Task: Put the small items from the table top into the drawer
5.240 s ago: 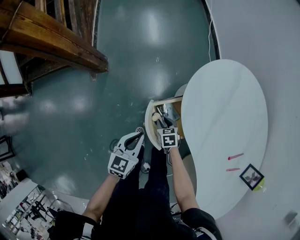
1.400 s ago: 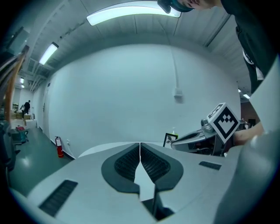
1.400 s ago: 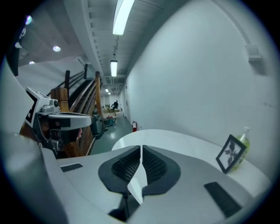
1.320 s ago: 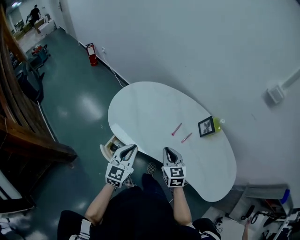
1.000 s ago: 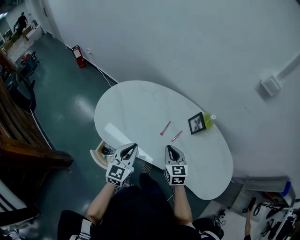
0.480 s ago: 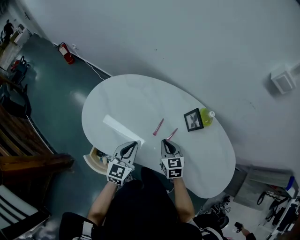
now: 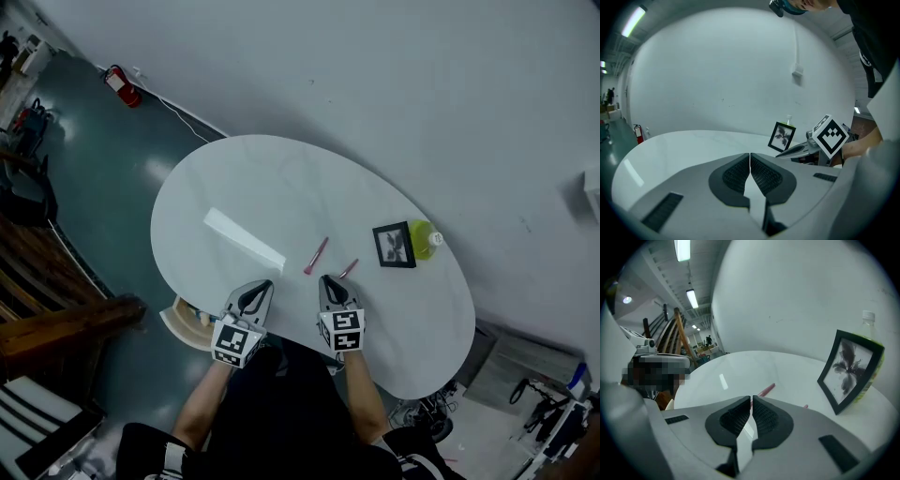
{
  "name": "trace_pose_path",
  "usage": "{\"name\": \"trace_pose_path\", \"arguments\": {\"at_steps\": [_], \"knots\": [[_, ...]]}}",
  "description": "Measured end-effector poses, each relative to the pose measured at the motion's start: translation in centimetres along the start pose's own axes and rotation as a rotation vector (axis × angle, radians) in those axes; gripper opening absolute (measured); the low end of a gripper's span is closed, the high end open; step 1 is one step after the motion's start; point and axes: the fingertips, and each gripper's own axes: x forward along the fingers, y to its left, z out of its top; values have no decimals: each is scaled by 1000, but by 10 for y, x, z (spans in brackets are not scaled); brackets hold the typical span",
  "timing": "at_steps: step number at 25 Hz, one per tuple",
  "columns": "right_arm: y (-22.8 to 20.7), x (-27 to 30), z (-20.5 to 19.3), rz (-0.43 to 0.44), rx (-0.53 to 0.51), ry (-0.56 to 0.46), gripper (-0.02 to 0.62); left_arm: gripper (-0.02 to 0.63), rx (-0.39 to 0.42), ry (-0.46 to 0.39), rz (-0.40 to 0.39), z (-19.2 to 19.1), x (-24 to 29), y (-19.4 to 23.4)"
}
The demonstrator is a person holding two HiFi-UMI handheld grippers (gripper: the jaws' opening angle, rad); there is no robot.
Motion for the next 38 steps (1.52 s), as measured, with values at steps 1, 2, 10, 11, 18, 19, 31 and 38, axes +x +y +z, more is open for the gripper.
{"name": "trace_pose_path", "arguments": {"at_steps": [1, 2, 10, 11, 18, 19, 31, 38], "knots": [[-1, 3, 0, 2, 1, 3, 40, 21, 0, 5, -4, -1, 3, 0], [-2, 6, 0, 5, 3, 6, 40, 21, -1, 9, -8, -2, 5, 0], [-7, 33, 2, 27, 119, 38, 44, 21, -7, 19, -10, 2, 9, 1], [-6, 37, 4, 32, 132, 40, 76, 21, -8, 20, -9, 2, 9, 1], [-9, 63, -6, 15, 134, 131, 156, 21, -21, 29, 14, -1, 12, 10], [-9, 65, -8, 16, 129, 141, 156, 21, -22, 29, 18, -1, 12, 11], [-6, 71, -16, 36, 66, 194, 152, 21, -32, 33, 40, 0, 17, 13], [-7, 68, -20, 41, 57, 211, 97, 21, -34, 28, 47, 0, 16, 9]]}}
